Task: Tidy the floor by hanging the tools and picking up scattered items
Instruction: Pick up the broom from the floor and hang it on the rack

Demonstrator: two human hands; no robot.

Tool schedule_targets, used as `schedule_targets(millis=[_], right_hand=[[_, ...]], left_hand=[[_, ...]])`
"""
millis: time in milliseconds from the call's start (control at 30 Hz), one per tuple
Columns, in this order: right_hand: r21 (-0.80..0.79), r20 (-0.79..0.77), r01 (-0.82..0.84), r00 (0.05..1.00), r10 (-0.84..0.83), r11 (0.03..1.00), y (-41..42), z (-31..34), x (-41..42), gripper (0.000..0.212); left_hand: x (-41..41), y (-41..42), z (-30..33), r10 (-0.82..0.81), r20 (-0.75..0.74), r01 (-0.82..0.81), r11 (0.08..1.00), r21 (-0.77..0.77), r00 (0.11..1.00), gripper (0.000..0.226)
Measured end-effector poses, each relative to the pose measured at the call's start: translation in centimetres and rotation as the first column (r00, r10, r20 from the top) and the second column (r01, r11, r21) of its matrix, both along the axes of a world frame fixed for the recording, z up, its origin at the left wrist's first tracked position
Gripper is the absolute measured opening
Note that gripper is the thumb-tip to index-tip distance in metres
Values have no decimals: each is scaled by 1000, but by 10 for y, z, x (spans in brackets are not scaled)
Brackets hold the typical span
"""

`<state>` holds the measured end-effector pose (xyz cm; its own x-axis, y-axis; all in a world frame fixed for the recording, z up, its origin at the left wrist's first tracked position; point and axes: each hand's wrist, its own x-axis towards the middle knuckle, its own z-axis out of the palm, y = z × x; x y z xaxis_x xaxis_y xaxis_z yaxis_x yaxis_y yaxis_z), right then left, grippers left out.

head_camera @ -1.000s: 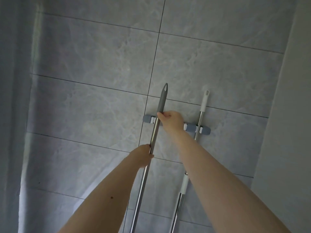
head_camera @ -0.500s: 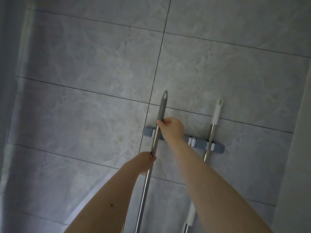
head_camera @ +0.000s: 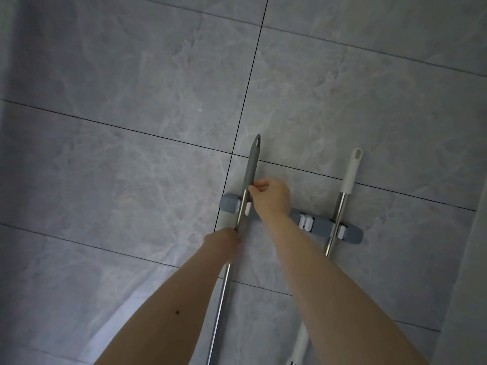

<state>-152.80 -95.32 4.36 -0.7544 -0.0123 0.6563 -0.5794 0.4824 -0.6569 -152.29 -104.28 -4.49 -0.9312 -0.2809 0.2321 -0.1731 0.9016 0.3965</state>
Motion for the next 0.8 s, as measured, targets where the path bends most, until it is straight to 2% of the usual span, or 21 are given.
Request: schedule_targets(millis=[100,267,467,667,800], right_hand=[[-10,8,52,999,-52,999,0,-4,-8,17],[-8,56,8,998,-7,1000,8,0,-13,27],[49,14,38,999,-39,998,3,4,-11,25],[201,-1,73,997,-74,977,-5,-5,10,27],[241,19,38,999,-43,970,-1,-6,27,28]], left_hand=[[-11,0,-4,15,-40,-16,1000,-20,999,34],[-10,-6,2,-27,13,28,997,-76,1000,36],[-8,-4,1,-48,25,51,983,-174,999,36],[4,2,-12,19,-139,-25,999,-38,990,33],[16,1,-17,-6,-147,0,999,-36,989,36]])
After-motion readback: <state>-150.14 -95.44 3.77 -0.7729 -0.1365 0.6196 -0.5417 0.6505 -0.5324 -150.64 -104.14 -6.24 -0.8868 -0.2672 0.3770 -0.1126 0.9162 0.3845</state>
